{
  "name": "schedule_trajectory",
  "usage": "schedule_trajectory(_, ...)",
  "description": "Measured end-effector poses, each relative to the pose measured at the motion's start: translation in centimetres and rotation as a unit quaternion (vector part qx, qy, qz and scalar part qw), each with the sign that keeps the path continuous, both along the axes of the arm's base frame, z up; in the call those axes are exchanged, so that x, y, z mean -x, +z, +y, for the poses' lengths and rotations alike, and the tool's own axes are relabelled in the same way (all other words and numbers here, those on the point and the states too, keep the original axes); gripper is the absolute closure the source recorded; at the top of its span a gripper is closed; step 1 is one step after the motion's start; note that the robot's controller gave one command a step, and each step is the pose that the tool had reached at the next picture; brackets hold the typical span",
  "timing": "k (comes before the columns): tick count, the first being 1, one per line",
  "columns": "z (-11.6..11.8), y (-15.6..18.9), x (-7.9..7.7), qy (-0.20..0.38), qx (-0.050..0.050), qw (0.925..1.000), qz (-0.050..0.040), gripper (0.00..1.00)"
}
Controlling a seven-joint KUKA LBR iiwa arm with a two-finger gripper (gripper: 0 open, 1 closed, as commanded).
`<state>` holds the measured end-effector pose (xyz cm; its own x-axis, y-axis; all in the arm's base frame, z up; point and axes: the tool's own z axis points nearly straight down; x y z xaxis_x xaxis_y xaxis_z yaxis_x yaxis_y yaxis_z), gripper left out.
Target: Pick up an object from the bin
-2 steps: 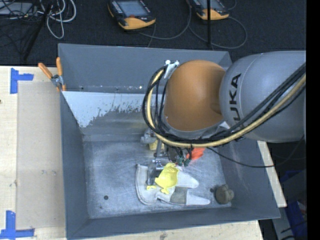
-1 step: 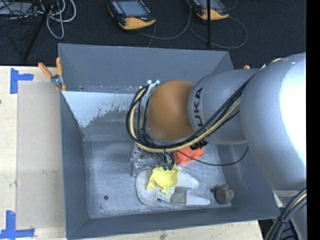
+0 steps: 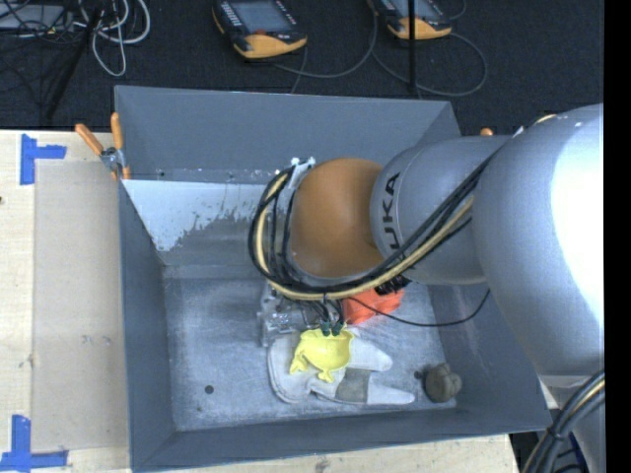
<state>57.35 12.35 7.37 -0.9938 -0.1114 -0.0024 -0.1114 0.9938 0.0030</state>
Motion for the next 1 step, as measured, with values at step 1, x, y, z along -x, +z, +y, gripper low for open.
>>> schedule_trajectory(1, 0.06, 3.62, 1.10, -0.002, 0.002, 1.0000, 0.0050, 1.00)
